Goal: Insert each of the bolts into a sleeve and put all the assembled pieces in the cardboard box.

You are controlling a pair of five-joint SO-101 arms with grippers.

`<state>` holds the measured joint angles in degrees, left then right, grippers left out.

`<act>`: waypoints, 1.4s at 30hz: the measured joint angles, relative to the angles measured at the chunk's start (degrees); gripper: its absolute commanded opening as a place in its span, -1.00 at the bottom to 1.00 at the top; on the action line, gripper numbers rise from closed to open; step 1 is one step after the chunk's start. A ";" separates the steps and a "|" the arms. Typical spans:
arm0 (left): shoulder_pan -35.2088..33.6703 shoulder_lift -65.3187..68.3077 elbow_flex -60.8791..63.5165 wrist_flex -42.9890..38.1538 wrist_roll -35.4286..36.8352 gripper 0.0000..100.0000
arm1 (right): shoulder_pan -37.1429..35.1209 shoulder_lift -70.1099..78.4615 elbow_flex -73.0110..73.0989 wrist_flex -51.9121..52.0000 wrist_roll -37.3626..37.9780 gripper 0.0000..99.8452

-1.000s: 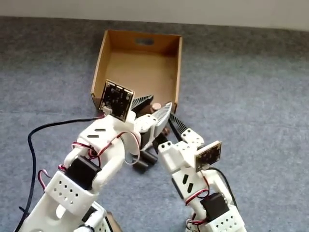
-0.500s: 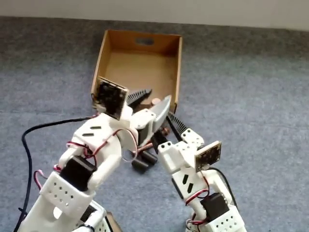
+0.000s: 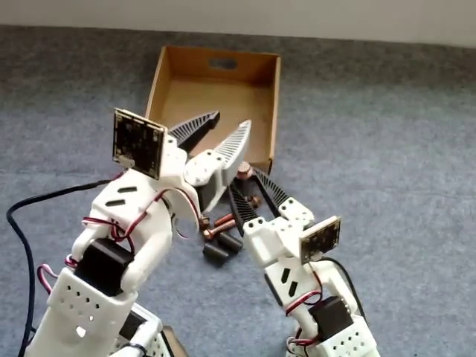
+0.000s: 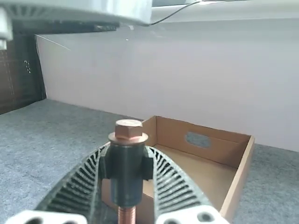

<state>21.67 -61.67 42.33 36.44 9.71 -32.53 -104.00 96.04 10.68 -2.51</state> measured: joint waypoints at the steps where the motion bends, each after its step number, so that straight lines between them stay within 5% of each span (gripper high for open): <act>1: -1.49 0.00 0.00 0.53 0.00 -1.00 | 0.00 0.00 0.00 0.00 0.00 -0.99; 11: -26.11 0.09 17.58 3.08 0.09 -0.96 | 0.62 -0.09 0.00 9.41 0.00 -0.99; 17: -34.81 0.09 30.15 -4.40 0.09 -0.96 | 7.74 0.00 -7.21 23.56 -5.19 -0.99; 23: -35.60 0.09 34.90 -6.51 -1.05 -0.96 | 10.02 5.01 -20.13 25.76 -3.69 -0.99; 42: -32.18 5.01 39.91 -9.67 -6.15 -0.96 | 10.29 68.92 -67.25 42.02 -3.25 -0.99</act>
<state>-10.51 -56.66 82.24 26.77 3.56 -22.24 -35.08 28.79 52.70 -5.76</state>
